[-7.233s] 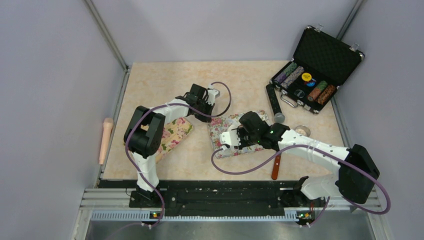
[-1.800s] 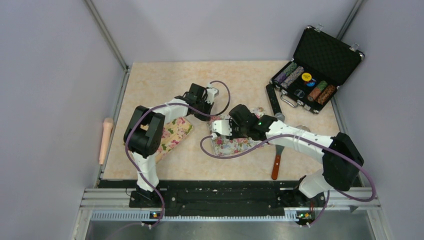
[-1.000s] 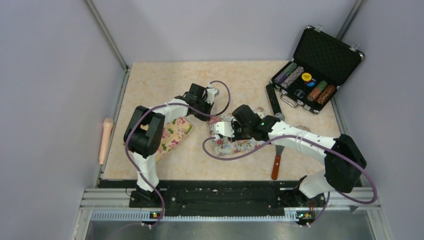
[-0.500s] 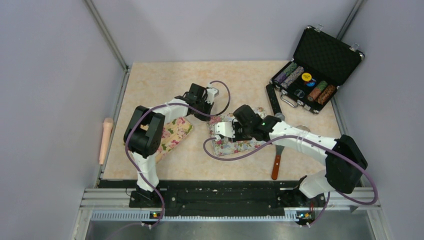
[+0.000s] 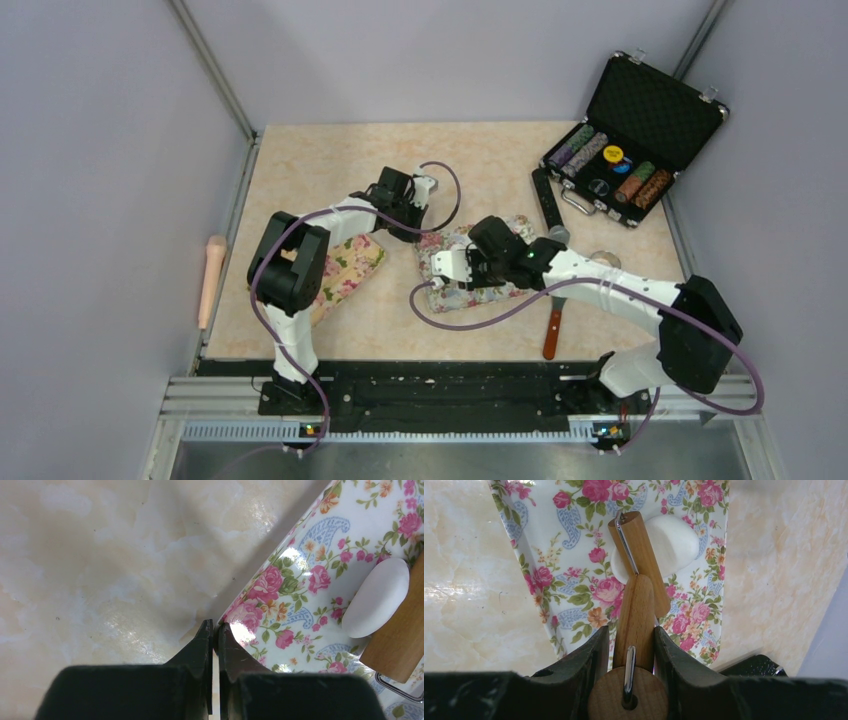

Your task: Roll out the dumpling wrappers from the dough

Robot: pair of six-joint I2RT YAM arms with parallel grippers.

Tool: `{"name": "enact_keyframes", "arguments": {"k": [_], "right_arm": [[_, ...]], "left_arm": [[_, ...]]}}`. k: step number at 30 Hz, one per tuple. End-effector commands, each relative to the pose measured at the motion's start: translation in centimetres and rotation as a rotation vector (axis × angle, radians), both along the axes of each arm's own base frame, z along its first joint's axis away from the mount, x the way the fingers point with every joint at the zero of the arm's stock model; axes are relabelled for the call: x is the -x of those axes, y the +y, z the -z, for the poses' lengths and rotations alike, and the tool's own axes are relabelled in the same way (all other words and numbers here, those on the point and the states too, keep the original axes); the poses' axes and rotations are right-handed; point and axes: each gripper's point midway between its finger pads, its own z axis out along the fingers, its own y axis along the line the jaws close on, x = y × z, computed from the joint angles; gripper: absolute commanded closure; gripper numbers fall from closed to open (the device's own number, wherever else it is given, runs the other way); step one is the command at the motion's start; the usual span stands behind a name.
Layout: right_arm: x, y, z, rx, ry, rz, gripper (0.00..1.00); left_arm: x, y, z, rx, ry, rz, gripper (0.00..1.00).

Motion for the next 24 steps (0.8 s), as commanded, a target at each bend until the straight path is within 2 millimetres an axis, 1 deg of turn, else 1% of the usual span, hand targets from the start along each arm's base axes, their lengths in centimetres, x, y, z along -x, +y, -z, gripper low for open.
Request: {"name": "enact_keyframes", "arguments": {"k": [1,24], "right_arm": [[14.3,-7.1,7.0,0.280,0.610,-0.008,1.00],[16.0,-8.4,6.7,0.322,0.640,-0.006,1.00]], "left_arm": [[0.1,0.3,0.7,-0.019,-0.005,0.003,1.00],[0.1,0.2,0.8,-0.021,-0.004,0.003,1.00]]}}
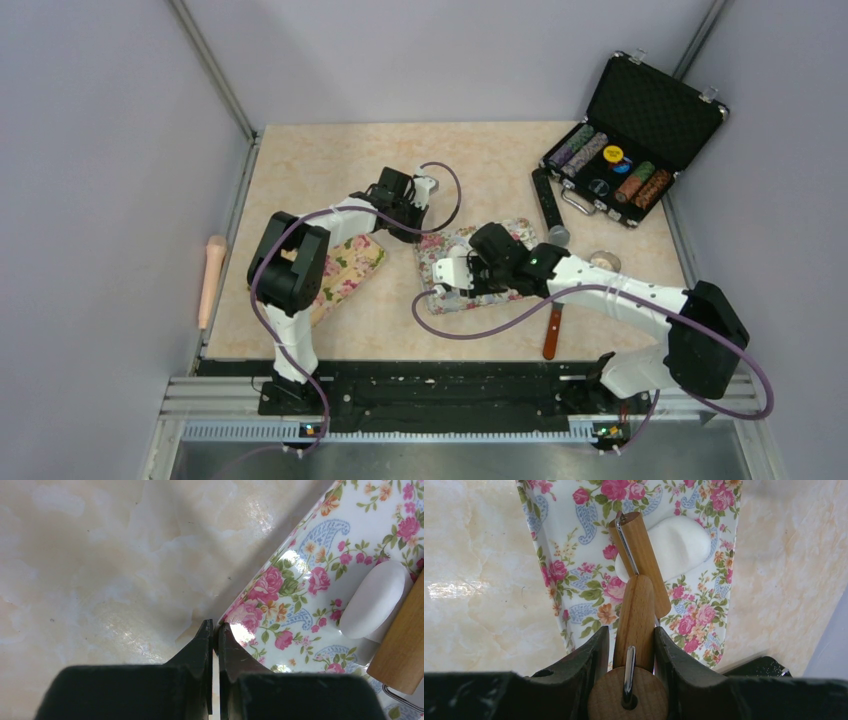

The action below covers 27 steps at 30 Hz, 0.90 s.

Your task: Roll out the dumpling wrappers from the dough

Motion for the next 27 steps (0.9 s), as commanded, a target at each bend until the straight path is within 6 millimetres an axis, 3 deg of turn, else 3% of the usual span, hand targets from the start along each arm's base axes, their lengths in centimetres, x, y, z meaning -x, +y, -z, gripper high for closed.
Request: {"name": "enact_keyframes", "arguments": {"k": [1,21,24,27], "right_arm": [[14.2,-8.3,6.7,0.328,0.620,0.010,1.00],[14.7,-9.2,5.8,0.355,0.612,0.006,1.00],[14.4,-9.3,5.5,0.368,0.600,0.004,1.00],[13.2,-8.2,4.3,0.330,0.547,-0.002,1.00]], "left_arm": [[-0.1,0.4,0.7,-0.029,-0.012,-0.008,1.00],[-0.1,0.4,0.7,-0.030,-0.011,-0.008,1.00],[-0.1,0.4,0.8,-0.032,-0.010,-0.009,1.00],[-0.1,0.4,0.8,-0.032,-0.010,-0.008,1.00]]}}
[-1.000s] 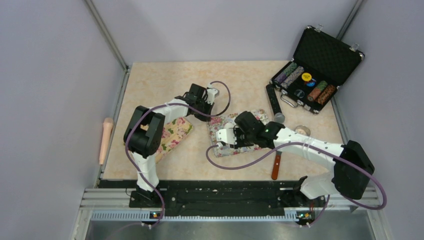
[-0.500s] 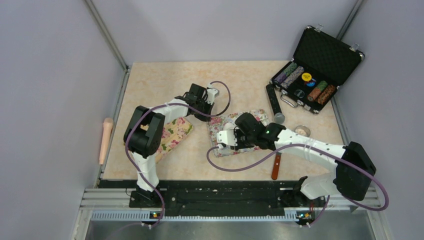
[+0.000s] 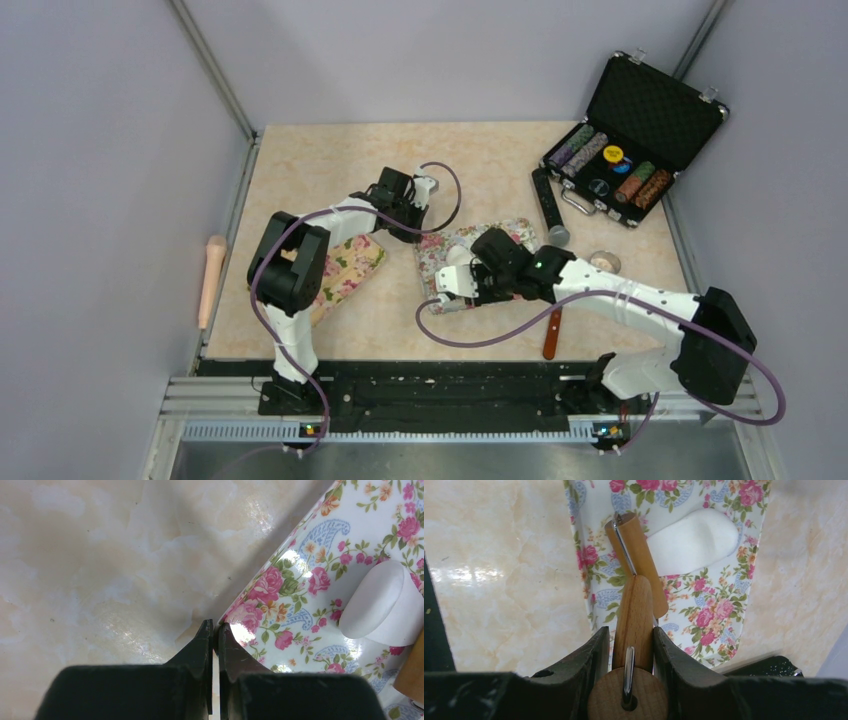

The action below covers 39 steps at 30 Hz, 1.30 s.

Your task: Roll out the dumpling wrappers from the dough

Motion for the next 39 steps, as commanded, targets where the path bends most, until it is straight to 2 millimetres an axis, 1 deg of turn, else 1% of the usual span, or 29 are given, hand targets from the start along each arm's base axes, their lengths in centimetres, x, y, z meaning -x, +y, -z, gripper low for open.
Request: {"name": "enact_keyframes", "arguments": {"k": [1,4,7,9,11,13,15,18,23,27,31,34,37,39], "right_arm": [[10.7,-7.1,4.1,0.299,0.475,0.017,1.00],[7.3,-5.6,0.8,0.237,0.302,0.013,1.00],[4.2,-4.1,-3.1,0.155,0.133,0.012,1.00],[1.7,-2.9,-5.5,0.100,0.014,0.033,1.00],[-0.4,-1.8,-7.3,0.058,-0.071,0.058,1.00],[-2.7,-0.8,-8.3,0.012,-0.143,0.112,1.00],[-4.1,-0.2,-8.3,-0.006,-0.173,0.140,1.00],[-5.5,0.7,-7.4,-0.022,-0.205,0.149,1.00],[-6.3,2.6,-6.1,-0.069,-0.231,0.060,1.00],[-6.9,3.6,-6.3,-0.081,-0.265,0.001,1.00],[-6.4,3.4,-5.5,-0.037,-0.253,-0.082,1.00],[-5.7,3.1,-4.9,-0.003,-0.229,-0.136,1.00],[-5.2,3.1,-5.2,0.006,-0.220,-0.178,1.00],[-4.7,3.1,-5.8,0.001,-0.210,-0.210,1.00]], "left_arm": [[-0.2,0.4,0.9,-0.032,-0.009,-0.009,1.00],[-0.2,0.4,0.8,-0.032,-0.009,-0.009,1.00],[-0.2,0.4,0.9,-0.034,-0.006,-0.008,1.00],[-0.1,0.4,0.9,-0.034,-0.004,-0.008,1.00],[-0.2,0.4,1.0,-0.036,-0.004,-0.009,1.00],[-0.2,0.4,1.0,-0.037,-0.003,-0.009,1.00],[-0.2,0.4,1.0,-0.038,-0.003,-0.010,1.00],[-0.2,0.4,1.0,-0.038,-0.002,-0.009,1.00],[-0.1,0.3,1.0,-0.033,0.002,-0.003,1.00],[0.4,-0.2,0.9,-0.015,0.005,0.041,1.00],[1.5,-1.5,0.8,-0.001,0.008,0.141,1.00],[1.9,-2.4,0.9,-0.026,0.005,0.205,1.00],[2.5,-3.4,0.9,-0.049,0.007,0.282,1.00],[3.1,-4.2,1.0,-0.075,0.001,0.346,1.00]]}}
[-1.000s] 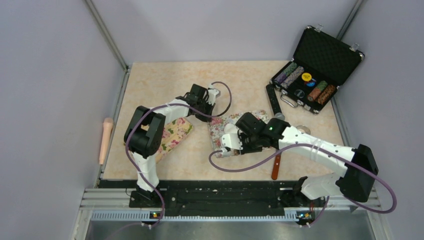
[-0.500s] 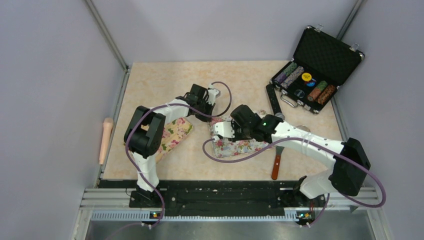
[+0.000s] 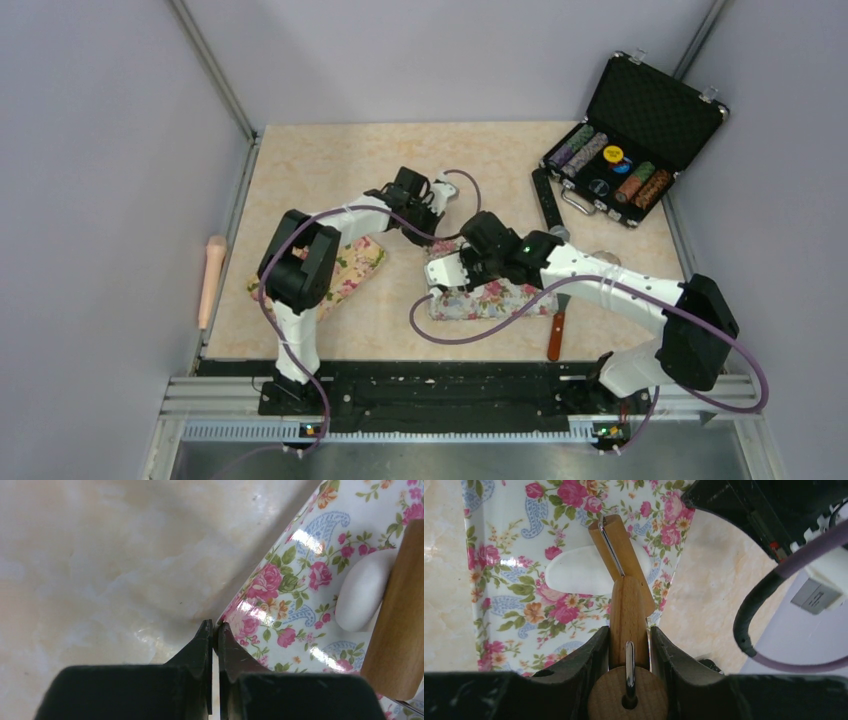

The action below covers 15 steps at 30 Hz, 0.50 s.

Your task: Roll out the dumpling wrappers from the dough

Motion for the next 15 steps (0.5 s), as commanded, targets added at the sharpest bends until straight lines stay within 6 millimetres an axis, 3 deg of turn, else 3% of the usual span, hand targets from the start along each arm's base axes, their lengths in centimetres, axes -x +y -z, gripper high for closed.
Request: {"name": "enact_keyframes", "arguments": {"k": [1,5,8,11,15], "right_arm": [[0.5,1.0,-2.3,-0.032,-0.002,-0.110,1.00],[3.1,0.8,-2.9,-0.025,0.095,-0.203,1.00],[4.8,0.4,-1.6,-0.020,0.146,-0.261,1.00],[5.1,-0.1,-0.1,0.003,0.159,-0.249,1.00],[5.5,-0.2,-0.4,-0.049,0.167,-0.236,1.00]], "left_arm": [[2.5,-2.0,1.1,-0.069,0.011,0.204,1.00],[2.1,-3.1,1.1,-0.120,-0.017,0.282,1.00],[1.3,-3.4,1.1,-0.161,0.001,0.292,1.00],[-0.1,-3.2,1.2,-0.212,-0.022,0.279,1.00],[-1.1,-2.8,1.6,-0.261,-0.043,0.269,1.00]]}}
